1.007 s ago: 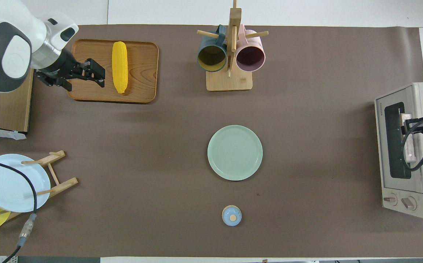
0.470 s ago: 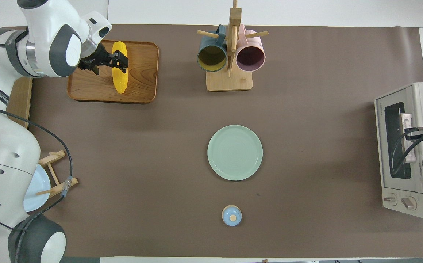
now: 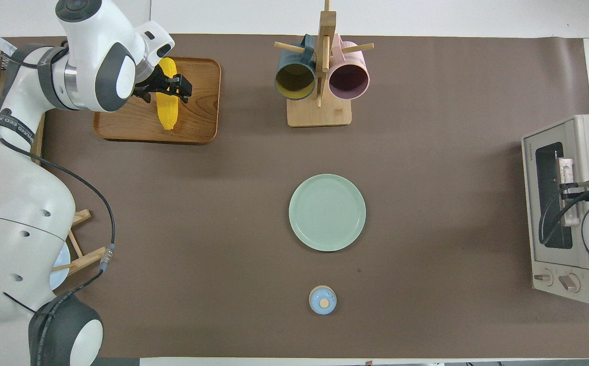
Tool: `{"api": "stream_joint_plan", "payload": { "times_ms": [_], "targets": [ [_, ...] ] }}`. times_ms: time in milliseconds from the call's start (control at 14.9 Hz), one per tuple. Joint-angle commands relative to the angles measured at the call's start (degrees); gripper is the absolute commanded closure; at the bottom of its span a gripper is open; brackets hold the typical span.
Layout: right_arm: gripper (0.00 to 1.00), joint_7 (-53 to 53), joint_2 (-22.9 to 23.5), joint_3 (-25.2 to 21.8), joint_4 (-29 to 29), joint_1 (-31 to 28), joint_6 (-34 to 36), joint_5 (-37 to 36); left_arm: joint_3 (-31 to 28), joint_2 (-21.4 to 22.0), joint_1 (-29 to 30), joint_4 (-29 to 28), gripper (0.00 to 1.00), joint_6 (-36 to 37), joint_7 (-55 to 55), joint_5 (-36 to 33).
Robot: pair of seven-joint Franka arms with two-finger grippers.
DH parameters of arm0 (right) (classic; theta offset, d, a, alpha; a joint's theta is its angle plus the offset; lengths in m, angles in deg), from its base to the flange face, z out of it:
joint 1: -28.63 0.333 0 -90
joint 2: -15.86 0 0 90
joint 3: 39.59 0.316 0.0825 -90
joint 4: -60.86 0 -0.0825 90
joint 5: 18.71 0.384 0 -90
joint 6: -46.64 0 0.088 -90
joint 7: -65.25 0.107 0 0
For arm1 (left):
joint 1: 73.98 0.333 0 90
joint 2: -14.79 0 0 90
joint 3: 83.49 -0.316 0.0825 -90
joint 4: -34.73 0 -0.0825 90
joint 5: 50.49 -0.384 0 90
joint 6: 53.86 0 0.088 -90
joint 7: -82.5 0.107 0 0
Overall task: Put corn in oven
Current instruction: 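Carry the corn to the green plate while the right gripper opens the oven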
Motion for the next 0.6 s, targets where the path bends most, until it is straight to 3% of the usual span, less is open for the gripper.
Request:
{"api": "stream_joint_plan", "payload": {
  "times_ms": [0,134,268,537],
  "targets": [
    [1.0,0.7,-0.6,0.5,2.1,-1.0,-1.5,-1.1,0.0,-1.8,-0.2,1.8,0.0,-1.6,0.6,-1.6],
    [1.0,1.0,0.3,0.6,2.6,-0.4,-2.2,-1.0,0.0,-1.8,0.2,1.3,0.0,-1.8,0.6,-1.7],
    [1.0,0.9,1.3,0.6,2.7,0.8,-4.4,-0.7,0.0,-1.8,-0.2,1.3,0.17,-1.5,0.5,-1.6],
    [1.0,1.6,3.2,0.7,3.2,2.3,-6.3,0.4,-0.1,-1.8,0.0,1.5,1.0,-1.2,0.5,-1.4]
  ]
}}
